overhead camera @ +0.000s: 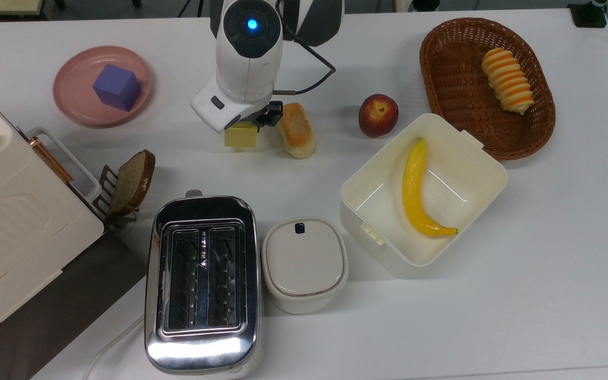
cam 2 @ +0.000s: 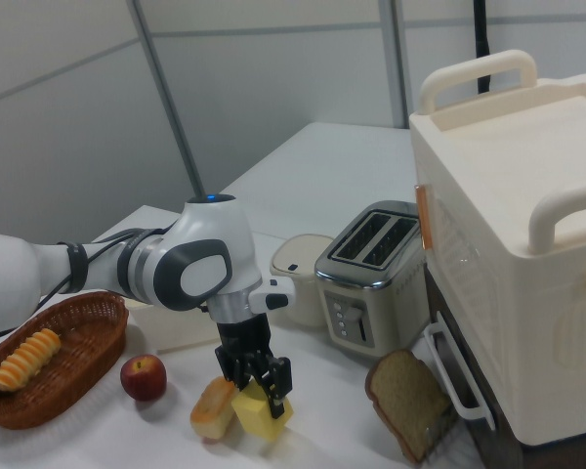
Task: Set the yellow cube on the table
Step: 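Release the yellow cube onto the table and raise the gripper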
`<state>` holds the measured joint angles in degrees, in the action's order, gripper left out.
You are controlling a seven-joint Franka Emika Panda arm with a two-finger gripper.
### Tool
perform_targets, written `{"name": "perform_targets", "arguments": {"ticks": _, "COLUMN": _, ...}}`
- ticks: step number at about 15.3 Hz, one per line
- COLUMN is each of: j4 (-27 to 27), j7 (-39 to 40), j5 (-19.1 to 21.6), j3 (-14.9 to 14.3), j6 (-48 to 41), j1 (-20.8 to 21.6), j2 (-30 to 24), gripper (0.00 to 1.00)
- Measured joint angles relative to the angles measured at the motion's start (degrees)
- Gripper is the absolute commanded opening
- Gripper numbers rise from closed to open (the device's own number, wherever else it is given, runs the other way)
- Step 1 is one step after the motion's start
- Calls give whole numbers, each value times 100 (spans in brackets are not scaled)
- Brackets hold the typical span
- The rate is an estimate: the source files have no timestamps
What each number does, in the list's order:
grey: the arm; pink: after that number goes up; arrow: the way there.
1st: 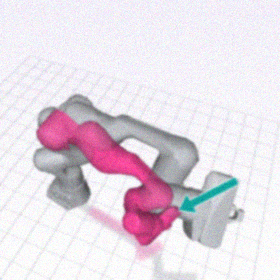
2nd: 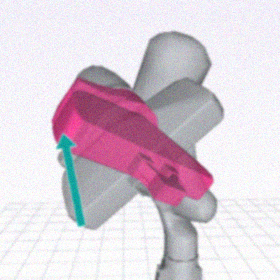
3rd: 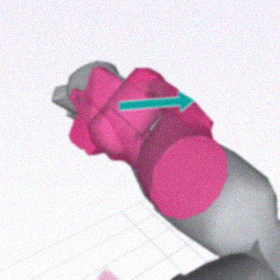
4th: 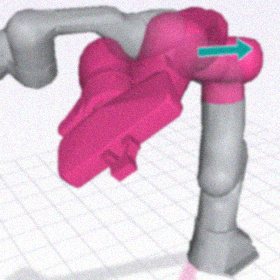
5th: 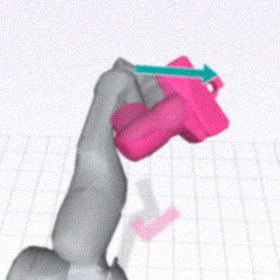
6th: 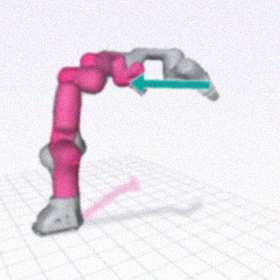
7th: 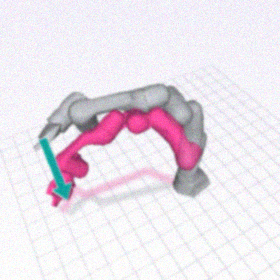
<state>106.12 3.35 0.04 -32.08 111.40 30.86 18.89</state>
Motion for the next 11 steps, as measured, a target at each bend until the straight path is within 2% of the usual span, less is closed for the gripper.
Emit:
{"name": "perform_targets", "arguments": {"ticks": 4, "j4": -161, "j7": -257, "j5": 0, "j3": 4, "j6": -11, "j1": -29, "j2": -36, "gripper": 100}}
{"name": "perform_targets", "arguments": {"ticks": 7, "j4": -568, "j7": -506, "j5": -3, "j3": 106, "j6": -380, "j1": -213, "j2": -183, "gripper": 100}}
{"name": "perform_targets", "arguments": {"ticks": 9, "j4": -917, "j7": -518, "j5": -3, "j3": 337, "j6": -794, "j1": -490, "j2": -345, "gripper": 100}}
{"name": "perform_targets", "arguments": {"ticks": 11, "j4": -1142, "j7": -520, "j5": -63, "j3": 811, "j6": -985, "j1": -948, "j2": -533, "gripper": 100}}
